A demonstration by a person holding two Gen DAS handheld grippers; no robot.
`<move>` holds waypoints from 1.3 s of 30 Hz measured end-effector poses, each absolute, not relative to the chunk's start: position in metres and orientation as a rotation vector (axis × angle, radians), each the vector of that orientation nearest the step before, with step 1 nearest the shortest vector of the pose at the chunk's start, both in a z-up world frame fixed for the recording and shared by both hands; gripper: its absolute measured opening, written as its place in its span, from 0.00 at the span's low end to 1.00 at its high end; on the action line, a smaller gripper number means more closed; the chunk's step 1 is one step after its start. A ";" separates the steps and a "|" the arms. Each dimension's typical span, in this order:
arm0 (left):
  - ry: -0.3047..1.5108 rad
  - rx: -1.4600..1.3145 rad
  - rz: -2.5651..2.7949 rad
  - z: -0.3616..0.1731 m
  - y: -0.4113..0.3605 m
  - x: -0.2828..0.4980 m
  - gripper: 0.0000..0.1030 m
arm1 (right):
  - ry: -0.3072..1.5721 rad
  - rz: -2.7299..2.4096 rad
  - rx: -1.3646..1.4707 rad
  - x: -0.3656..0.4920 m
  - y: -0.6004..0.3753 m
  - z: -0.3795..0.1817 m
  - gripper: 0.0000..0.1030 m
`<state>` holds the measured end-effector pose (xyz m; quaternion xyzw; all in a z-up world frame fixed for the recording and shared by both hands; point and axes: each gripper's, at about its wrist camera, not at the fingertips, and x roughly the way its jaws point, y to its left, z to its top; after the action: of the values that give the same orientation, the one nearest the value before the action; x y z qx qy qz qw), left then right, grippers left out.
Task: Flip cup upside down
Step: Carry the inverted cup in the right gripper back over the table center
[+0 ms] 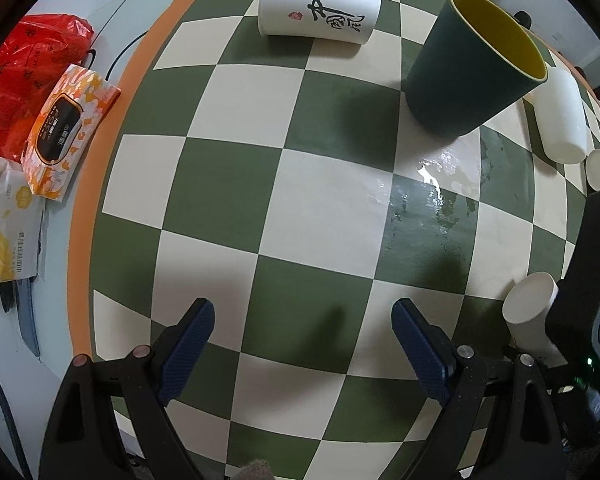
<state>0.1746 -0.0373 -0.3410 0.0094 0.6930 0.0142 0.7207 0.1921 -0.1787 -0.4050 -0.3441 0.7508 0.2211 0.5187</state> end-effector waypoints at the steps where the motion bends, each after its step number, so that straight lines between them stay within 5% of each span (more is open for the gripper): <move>1: 1.533 0.014 0.024 -0.342 -0.038 0.174 0.88 | 1.806 0.526 -0.818 0.195 -0.179 -0.405 0.62; 11: 1.535 -0.007 -0.016 -0.344 -0.043 0.172 0.88 | 1.854 0.467 -0.698 0.225 -0.192 -0.410 0.63; 15: 1.526 -0.001 -0.024 -0.340 -0.045 0.172 0.88 | 1.865 0.452 -0.617 0.239 -0.202 -0.406 0.85; 30: 1.516 0.005 -0.021 -0.330 -0.046 0.177 0.88 | 1.895 0.425 -0.507 0.276 -0.196 -0.385 0.86; 32: 1.516 0.004 -0.019 -0.331 -0.045 0.177 0.88 | 1.900 0.418 -0.502 0.278 -0.194 -0.389 0.85; 34: 1.517 0.002 -0.015 -0.331 -0.044 0.176 0.88 | 1.890 0.418 -0.493 0.279 -0.190 -0.389 0.71; 39: 1.525 -0.002 -0.009 -0.335 -0.042 0.179 0.88 | 1.865 0.434 -0.490 0.280 -0.189 -0.388 0.58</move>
<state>0.1794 -0.0420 -0.3348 -0.0008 0.6906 -0.0039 0.7233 0.2796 -0.1886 -0.3876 -0.2072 0.7879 0.1832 0.5502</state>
